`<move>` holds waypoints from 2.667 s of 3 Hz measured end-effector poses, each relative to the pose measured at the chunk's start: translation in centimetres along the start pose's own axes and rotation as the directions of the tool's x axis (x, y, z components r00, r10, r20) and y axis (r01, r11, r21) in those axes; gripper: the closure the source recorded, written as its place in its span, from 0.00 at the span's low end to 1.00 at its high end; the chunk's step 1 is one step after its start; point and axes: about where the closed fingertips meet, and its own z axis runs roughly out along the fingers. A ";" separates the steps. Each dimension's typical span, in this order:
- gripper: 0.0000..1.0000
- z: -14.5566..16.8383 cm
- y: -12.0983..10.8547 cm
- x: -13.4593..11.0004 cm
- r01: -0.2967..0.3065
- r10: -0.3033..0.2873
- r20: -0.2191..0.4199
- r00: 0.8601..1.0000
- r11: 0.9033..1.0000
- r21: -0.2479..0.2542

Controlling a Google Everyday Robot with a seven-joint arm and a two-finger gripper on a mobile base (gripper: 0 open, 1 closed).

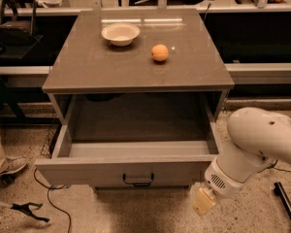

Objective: Close top drawer

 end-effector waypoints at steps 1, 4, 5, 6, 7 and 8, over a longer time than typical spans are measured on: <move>0.87 0.1 -0.2 -0.4 -0.015 0.015 0.021 1.000 1.000 0.011; 1.00 3.0 -6.6 -3.8 -0.114 0.107 0.140 0.984 0.992 0.044; 1.00 3.1 -8.7 -5.7 -0.131 0.117 0.184 0.976 0.989 0.065; 1.00 3.1 -8.7 -5.7 -0.131 0.117 0.184 0.976 0.989 0.065; 1.00 3.1 -9.9 -7.9 -0.116 0.097 0.209 0.973 0.990 0.083; 1.00 2.4 -12.1 -11.4 -0.108 0.074 0.260 0.963 0.987 0.115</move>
Offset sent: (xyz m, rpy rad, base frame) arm 0.0053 0.0005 -0.0095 0.0054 -0.0105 -0.0540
